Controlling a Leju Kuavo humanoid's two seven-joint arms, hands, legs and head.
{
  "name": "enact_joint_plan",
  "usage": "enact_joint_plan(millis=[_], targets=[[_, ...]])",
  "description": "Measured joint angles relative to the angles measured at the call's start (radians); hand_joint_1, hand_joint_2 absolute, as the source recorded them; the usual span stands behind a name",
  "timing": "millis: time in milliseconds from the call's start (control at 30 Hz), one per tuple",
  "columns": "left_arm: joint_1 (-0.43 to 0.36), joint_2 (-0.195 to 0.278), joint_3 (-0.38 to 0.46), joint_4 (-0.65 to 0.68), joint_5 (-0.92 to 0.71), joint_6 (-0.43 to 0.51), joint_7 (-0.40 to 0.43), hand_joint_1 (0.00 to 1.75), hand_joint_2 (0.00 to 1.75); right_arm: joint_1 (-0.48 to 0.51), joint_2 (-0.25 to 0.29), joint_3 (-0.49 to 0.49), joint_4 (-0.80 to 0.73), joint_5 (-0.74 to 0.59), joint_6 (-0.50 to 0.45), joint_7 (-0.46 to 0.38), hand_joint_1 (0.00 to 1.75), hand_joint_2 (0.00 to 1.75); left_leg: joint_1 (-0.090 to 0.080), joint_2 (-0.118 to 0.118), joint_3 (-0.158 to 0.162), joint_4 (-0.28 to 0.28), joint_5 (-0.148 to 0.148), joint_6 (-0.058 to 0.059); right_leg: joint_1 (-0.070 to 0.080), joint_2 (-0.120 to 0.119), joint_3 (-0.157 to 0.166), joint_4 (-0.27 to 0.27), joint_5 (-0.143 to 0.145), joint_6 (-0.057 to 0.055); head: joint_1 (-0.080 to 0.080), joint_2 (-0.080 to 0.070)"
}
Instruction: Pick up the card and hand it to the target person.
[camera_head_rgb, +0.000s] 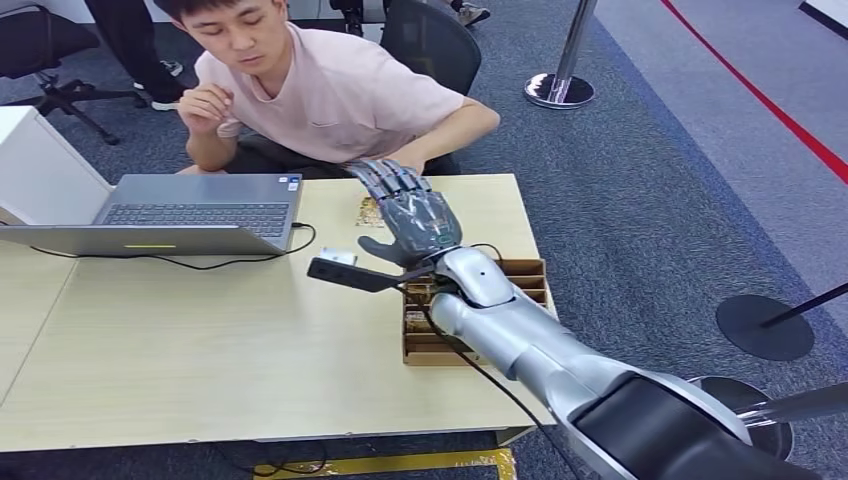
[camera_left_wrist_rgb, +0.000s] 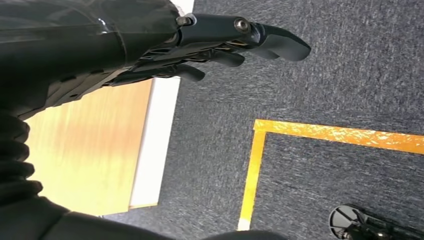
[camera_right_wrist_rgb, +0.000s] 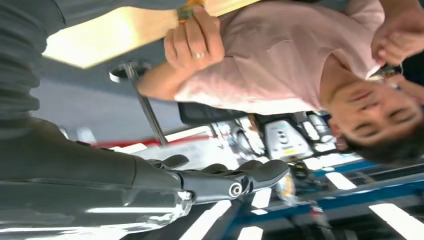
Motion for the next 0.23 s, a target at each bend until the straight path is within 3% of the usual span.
enact_joint_plan(millis=[233], targets=[[0.001, 0.0, 0.001, 0.0, 0.01, 0.006, 0.008, 0.0, 0.0, -0.001, -0.018, -0.211, -0.1, -0.443, 0.128, -0.129, 0.0, 1.75, 0.0, 0.0, 0.0, 0.0, 0.0, 0.0, 0.0, 0.0, 0.0, 0.0, 0.0, 0.0, 0.0, 0.0]])
